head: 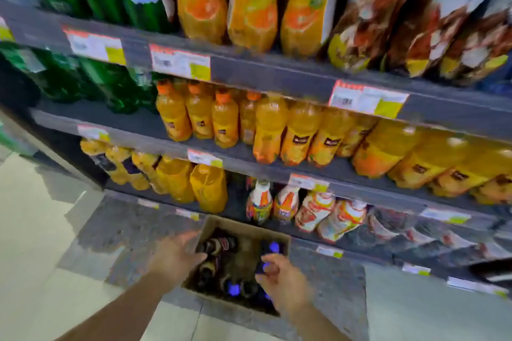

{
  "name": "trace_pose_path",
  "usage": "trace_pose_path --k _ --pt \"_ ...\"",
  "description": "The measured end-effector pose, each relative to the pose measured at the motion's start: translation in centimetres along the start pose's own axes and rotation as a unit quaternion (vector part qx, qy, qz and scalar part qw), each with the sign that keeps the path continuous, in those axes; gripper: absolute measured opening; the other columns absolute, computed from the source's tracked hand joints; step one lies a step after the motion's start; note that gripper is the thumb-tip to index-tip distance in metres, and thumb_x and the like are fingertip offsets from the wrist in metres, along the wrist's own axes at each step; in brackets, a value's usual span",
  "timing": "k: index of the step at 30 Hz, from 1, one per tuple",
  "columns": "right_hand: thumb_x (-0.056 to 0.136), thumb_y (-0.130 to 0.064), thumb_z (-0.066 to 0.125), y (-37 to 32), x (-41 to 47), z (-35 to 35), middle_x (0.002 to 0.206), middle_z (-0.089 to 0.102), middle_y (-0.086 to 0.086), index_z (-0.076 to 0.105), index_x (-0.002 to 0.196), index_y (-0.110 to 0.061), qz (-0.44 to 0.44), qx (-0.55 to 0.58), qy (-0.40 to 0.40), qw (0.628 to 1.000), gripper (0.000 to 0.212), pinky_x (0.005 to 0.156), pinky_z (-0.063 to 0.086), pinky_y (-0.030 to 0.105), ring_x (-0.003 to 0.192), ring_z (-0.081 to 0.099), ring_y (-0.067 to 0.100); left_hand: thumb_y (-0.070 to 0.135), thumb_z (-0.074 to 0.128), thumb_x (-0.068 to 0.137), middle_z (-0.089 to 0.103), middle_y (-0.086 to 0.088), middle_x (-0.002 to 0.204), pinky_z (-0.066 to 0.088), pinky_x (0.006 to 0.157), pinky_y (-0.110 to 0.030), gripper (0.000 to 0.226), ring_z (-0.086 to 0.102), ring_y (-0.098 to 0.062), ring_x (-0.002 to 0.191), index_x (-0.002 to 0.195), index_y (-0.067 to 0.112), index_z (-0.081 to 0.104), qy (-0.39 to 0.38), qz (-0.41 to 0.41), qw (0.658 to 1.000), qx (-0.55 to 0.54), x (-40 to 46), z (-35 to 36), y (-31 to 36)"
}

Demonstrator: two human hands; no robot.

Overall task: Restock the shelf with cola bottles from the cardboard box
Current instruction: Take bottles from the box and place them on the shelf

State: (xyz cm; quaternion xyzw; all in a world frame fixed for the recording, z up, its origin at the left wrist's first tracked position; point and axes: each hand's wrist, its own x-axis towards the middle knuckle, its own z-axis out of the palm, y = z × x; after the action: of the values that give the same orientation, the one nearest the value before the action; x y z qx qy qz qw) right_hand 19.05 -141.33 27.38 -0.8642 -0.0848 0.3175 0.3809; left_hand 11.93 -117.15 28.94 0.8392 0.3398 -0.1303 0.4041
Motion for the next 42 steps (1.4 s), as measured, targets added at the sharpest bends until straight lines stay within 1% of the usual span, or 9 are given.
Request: trace_pose_path --k 4,14,17,21,28,31,36,38,42 --pt "0.075 -0.006 0.077 6.3 4.8 6.8 0.076 0.054 -0.007 0.057 0.094 -0.036 0.008 0.073 -0.024 0.997 0.041 0.072 0.046 0.015 0.062 0.052 0.0 0.04 0.079 0.071 0.044 -0.01 0.144 0.031 0.109 -0.035 0.063 0.042 -0.027 0.131 0.13 0.03 0.057 0.026 0.063 0.992 0.103 7.8 6.9 -6.4" --pt "0.07 -0.026 0.08 12.6 10.1 15.2 0.111 0.044 -0.011 0.047 0.131 -0.029 -0.024 -0.043 -0.089 0.995 0.07 0.074 0.035 0.0 0.084 0.051 -0.005 0.053 0.074 0.066 0.01 -0.004 0.16 0.01 0.117 -0.05 0.073 0.006 -0.033 0.145 0.132 0.047 0.045 0.093 0.067 0.955 0.274 15.7 13.7 -16.6" --pt "0.074 -0.028 0.076 12.8 10.4 16.4 0.114 0.047 -0.008 0.047 0.133 -0.029 -0.006 -0.067 -0.083 0.994 0.065 0.077 0.034 0.004 0.093 0.053 0.005 0.05 0.074 0.068 0.023 -0.007 0.157 0.01 0.117 -0.052 0.064 0.012 -0.034 0.144 0.128 0.044 0.052 0.116 0.073 0.949 0.284 16.4 14.0 -17.4" --pt "0.079 -0.031 0.07 12.6 10.9 17.6 0.134 0.047 -0.003 0.045 0.137 -0.032 0.012 -0.114 -0.11 0.987 0.063 0.1 0.03 0.014 0.12 0.048 0.012 0.048 0.077 0.067 0.036 -0.009 0.15 0.015 0.115 -0.051 0.056 0.023 -0.036 0.14 0.12 0.038 0.063 0.127 0.08 0.951 0.27 17.3 14.4 -17.4" --pt "0.087 -0.039 0.059 13.0 12.8 19.6 0.143 0.043 0.005 0.032 0.144 -0.032 0.117 -0.129 -0.111 0.978 0.064 0.111 0.028 0.027 0.134 0.04 0.025 0.038 0.086 0.06 0.054 -0.013 0.132 0.027 0.108 -0.054 0.041 0.041 -0.04 0.127 0.098 0.028 0.074 0.168 0.107 0.956 0.214 17.9 15.3 -17.9" --pt "0.084 -0.038 0.057 12.2 12.7 19.8 0.128 0.056 0.002 0.047 0.131 -0.033 0.083 -0.138 -0.048 0.986 0.048 0.104 0.033 0.022 0.124 0.048 0.022 0.034 0.085 0.062 0.058 -0.011 0.121 0.031 0.106 -0.055 0.039 0.048 -0.037 0.12 0.095 0.02 0.072 0.165 0.145 0.955 0.2 18.1 15.5 -16.7" --pt "0.076 -0.016 0.067 9.1 10.5 16.6 0.09 0.067 -0.007 0.066 0.094 -0.028 0.006 0.031 0.044 0.999 0.021 0.072 0.036 0.0 0.087 0.063 0.011 0.03 0.072 0.08 0.067 -0.005 0.106 0.034 0.105 -0.047 0.036 0.058 -0.029 0.106 0.111 0.018 0.059 0.113 0.122 0.983 0.076 15.8 13.9 -12.8" --pt "0.074 -0.015 0.071 7.2 9.4 14.1 0.091 0.067 -0.006 0.066 0.095 -0.027 0.001 0.087 0.06 0.994 0.024 0.069 0.038 0.0 0.076 0.06 0.001 0.03 0.069 0.083 0.067 -0.006 0.101 0.047 0.089 -0.043 0.035 0.062 -0.029 0.099 0.113 0.019 0.054 0.093 0.121 0.988 0.004 13.8 12.1 -10.9" --pt "0.069 -0.008 0.078 2.9 6.1 7.8 0.096 0.06 -0.004 0.066 0.088 -0.031 -0.044 0.124 0.088 0.987 0.032 0.067 0.039 0.0 0.075 0.057 -0.01 0.034 0.069 0.082 0.066 0.004 0.093 0.05 0.075 -0.036 0.031 0.064 -0.024 0.091 0.106 0.026 0.051 0.103 0.148 0.983 -0.027 8.2 7.1 -6.2"
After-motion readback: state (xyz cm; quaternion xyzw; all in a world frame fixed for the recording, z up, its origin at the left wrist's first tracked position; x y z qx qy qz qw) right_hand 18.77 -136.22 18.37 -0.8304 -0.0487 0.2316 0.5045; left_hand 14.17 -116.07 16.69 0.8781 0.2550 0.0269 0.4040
